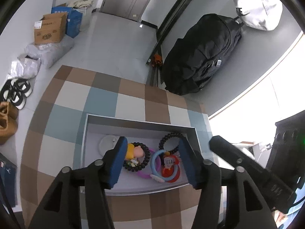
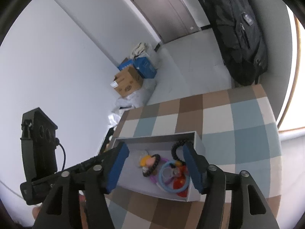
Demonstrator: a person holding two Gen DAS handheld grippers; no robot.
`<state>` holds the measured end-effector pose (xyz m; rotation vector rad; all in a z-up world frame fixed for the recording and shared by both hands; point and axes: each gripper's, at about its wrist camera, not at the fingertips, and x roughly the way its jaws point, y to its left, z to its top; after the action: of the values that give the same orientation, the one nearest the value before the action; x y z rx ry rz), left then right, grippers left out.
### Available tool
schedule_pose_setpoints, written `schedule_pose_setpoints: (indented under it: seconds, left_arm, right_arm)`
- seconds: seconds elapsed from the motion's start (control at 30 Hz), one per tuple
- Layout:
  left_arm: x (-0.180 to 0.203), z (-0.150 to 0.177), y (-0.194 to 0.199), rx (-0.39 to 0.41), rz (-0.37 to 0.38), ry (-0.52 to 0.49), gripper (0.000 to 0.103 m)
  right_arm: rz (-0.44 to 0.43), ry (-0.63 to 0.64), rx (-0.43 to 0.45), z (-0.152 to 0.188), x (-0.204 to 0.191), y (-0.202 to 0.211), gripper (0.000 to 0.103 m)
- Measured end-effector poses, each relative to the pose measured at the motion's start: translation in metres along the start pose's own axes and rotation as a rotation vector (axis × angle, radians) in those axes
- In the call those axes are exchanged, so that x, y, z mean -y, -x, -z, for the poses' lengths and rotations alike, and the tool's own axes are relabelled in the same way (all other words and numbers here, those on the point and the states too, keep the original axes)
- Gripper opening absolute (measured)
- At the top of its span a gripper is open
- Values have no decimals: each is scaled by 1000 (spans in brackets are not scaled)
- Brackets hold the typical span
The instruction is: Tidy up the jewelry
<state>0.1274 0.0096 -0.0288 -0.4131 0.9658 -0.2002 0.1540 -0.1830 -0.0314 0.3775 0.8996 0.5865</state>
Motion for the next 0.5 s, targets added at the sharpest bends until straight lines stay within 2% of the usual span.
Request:
schedule_pose_setpoints:
  seconds: [0.13, 0.2, 0.33, 0.4, 0.47, 0.5]
  left_arm:
    - [2, 1, 2, 11, -32, -24, 51]
    - [3, 1, 4, 17, -48, -32, 51]
    - [2, 3, 10, 42, -89, -39, 51]
    - [1, 3, 13, 55, -105, -42, 52]
    - [0, 4, 17, 74, -114, -42, 56]
    - [1, 5, 19, 83, -119, -43, 62]
  right_arm:
    - [13, 1, -4, 2, 2, 3, 76]
    - [26, 12, 2, 2, 1, 5, 83]
    - [40, 47, 25, 4, -4, 13, 89]
    - [42, 62, 36, 5, -7, 16, 95]
    - [43, 79, 49, 7, -10, 21, 95]
    - [43, 87, 53, 8, -11, 23, 95]
